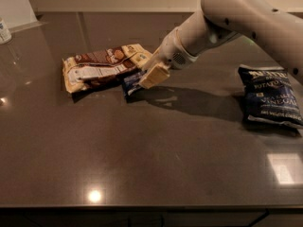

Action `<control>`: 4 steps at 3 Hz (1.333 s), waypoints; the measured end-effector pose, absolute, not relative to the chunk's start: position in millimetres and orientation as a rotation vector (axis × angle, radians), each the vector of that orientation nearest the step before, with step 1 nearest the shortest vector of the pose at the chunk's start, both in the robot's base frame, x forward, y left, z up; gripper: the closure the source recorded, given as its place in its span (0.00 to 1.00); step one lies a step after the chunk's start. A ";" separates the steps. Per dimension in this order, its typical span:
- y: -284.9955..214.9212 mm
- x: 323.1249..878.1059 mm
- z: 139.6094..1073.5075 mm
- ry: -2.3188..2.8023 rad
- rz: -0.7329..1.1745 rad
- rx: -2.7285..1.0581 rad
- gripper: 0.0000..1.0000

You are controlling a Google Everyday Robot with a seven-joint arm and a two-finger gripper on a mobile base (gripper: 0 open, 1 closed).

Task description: Move rxbar blueberry near brown chip bag

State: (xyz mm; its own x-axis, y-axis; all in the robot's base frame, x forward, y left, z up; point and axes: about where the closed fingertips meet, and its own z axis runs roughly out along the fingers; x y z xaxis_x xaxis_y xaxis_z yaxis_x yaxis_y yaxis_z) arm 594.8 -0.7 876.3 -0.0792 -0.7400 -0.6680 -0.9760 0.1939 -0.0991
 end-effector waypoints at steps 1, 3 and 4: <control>-2.1 611.5 874.9 1.916 0.478 -1.549 0.58; -7.0 619.7 871.7 1.945 0.454 -1.527 0.12; -5.3 619.3 870.8 1.945 0.456 -1.530 0.00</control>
Offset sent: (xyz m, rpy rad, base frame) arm 0.0370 -0.0203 -0.0044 -0.0360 -0.0057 -0.1368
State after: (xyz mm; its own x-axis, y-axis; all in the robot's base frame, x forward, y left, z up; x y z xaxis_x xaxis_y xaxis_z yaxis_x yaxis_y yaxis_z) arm 619.3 -5.3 870.8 -0.1411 -0.7448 -0.6522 -0.9572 0.2707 -0.1021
